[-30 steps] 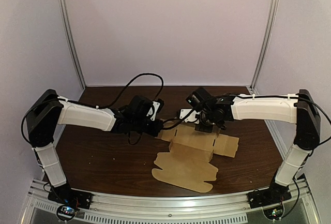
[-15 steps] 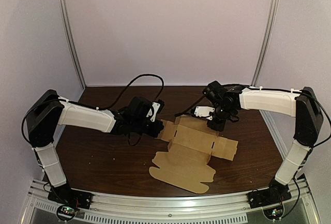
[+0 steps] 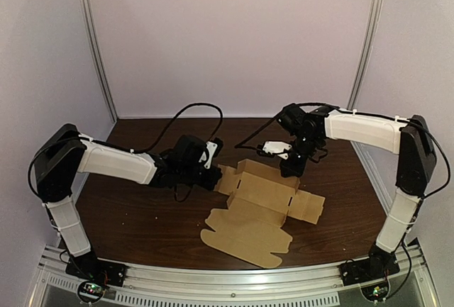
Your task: Fold the paper box
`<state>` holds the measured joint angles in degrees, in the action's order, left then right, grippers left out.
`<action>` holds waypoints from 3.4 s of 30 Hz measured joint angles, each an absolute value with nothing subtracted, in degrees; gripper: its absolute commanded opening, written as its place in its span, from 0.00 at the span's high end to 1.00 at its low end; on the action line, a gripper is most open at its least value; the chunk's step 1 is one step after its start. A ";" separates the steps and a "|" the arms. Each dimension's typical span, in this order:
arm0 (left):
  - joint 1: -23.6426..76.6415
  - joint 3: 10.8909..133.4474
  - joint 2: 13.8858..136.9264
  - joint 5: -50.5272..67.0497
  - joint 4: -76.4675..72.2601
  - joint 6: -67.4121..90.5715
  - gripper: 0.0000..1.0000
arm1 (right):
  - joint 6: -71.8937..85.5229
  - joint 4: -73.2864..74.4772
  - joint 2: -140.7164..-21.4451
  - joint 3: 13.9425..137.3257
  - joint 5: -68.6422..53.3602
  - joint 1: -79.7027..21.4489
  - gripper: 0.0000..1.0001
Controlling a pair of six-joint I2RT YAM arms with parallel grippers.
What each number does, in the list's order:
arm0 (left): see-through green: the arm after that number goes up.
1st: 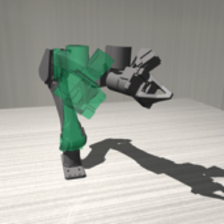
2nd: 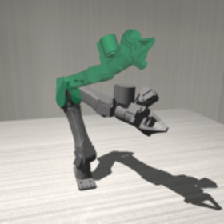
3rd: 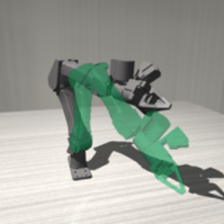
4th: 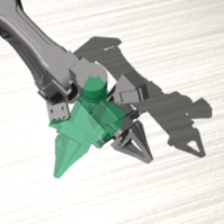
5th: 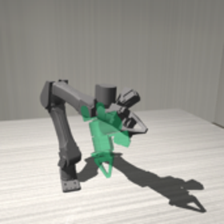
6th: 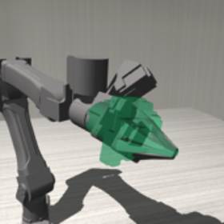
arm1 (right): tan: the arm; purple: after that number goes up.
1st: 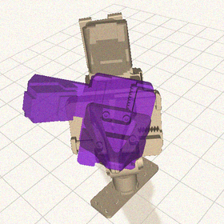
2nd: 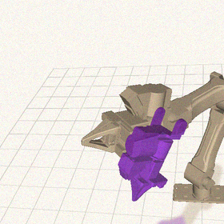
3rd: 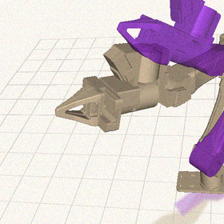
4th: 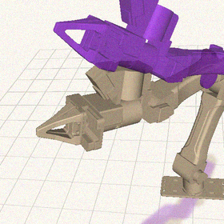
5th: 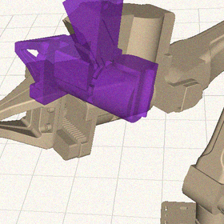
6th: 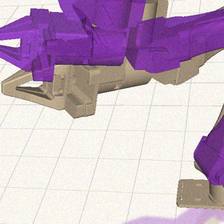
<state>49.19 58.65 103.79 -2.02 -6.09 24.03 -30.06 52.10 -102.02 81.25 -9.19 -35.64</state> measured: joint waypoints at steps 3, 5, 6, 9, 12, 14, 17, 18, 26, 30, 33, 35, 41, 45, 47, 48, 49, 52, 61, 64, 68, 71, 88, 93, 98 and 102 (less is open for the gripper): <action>49.21 58.50 103.50 -2.76 -6.31 23.88 1.00 | -29.78 53.15 -103.02 82.39 -9.82 -35.31 0.89; 49.23 58.33 103.31 -3.11 -6.42 23.86 1.00 | -29.74 53.69 -103.70 82.72 -9.98 -35.22 0.89; 49.23 58.17 103.18 -3.29 -6.46 23.86 1.00 | -29.71 54.08 -104.12 82.85 -10.04 -35.22 0.89; 49.23 57.58 102.91 -3.81 -6.92 23.88 1.00 | -29.56 54.94 -105.43 82.98 -10.15 -35.20 0.89; 49.23 57.32 102.89 -4.12 -7.27 23.88 1.00 | -29.32 55.66 -106.28 83.00 -10.26 -35.20 0.95; 49.23 57.32 102.87 -4.25 -7.42 23.88 1.00 | -28.97 55.94 -106.59 83.00 -10.33 -35.20 1.00; 49.23 57.32 102.85 -4.34 -7.66 23.88 1.00 | -28.64 55.96 -106.65 83.00 -10.37 -35.20 1.00; 49.23 57.32 102.85 -4.36 -7.66 23.88 1.00 | -28.64 55.94 -106.65 83.02 -10.35 -35.18 1.00; 49.25 57.32 102.85 -5.04 -8.40 23.70 0.65 | -28.71 54.39 -106.21 83.13 -7.60 -34.94 1.00; 49.21 56.97 102.61 -6.87 -8.73 23.55 0.54 | -28.58 51.48 -104.66 82.87 -0.49 -34.61 1.00; 49.15 54.85 100.84 -7.94 -9.39 23.18 0.49 | -29.30 47.66 -102.48 82.04 5.19 -34.57 1.00; 49.04 53.25 99.29 -8.19 -9.69 22.92 0.46 | -30.50 44.75 -101.16 81.54 9.02 -34.57 1.00; 48.01 50.37 96.88 -8.38 -11.27 23.07 0.42 | -37.30 31.92 -99.22 76.49 20.60 -35.92 1.00; 46.19 48.80 96.16 -7.64 -12.16 24.45 0.15 | -43.77 21.30 -99.35 69.69 28.05 -38.52 1.00; 45.54 48.29 96.07 -8.43 -12.64 25.21 0.06 | -47.18 15.57 -99.46 66.22 31.33 -39.68 1.00; 45.34 48.18 96.07 -9.19 -12.84 25.65 0.06 | -48.40 13.52 -99.46 65.01 32.42 -40.05 1.00; 45.19 48.16 96.07 -10.13 -13.04 25.96 0.06 | -49.89 10.22 -99.44 63.35 33.69 -40.51 1.00; 44.91 48.88 96.95 -10.57 -13.67 25.19 0.17 | -53.04 2.48 -99.33 59.44 35.97 -41.50 1.00; 43.55 51.16 106.89 0.34 -22.87 21.85 0.30 | -63.48 -19.11 -99.39 48.31 39.11 -45.06 1.00; 43.55 51.90 108.25 3.36 -24.16 20.62 0.34 | -66.65 -25.36 -100.01 45.36 39.46 -45.91 1.00; 43.53 52.07 108.31 8.69 -26.11 18.41 0.32 | -70.08 -32.25 -101.10 42.85 40.03 -46.57 1.00; 43.55 51.31 107.22 11.90 -25.71 16.91 0.29 | -72.12 -36.99 -102.00 41.58 40.34 -46.65 1.00; 32.69 54.17 105.41 15.05 -15.42 18.68 0.29 | -75.00 -42.98 -102.39 39.38 40.60 -47.11 1.00; 33.01 56.55 110.37 20.91 -17.15 19.49 0.32 | -75.02 -42.92 -102.41 39.09 40.75 -47.44 1.00; 34.65 56.88 111.57 25.17 -18.22 19.22 0.32 | -75.53 -45.45 -103.39 37.63 41.47 -47.90 1.00; 37.19 57.78 111.72 27.46 -18.81 18.09 0.32 | -76.01 -48.40 -104.86 36.47 42.35 -48.31 1.00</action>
<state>37.19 57.78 111.72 27.46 -18.81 18.09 -76.01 -48.40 -104.86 36.47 42.35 -48.31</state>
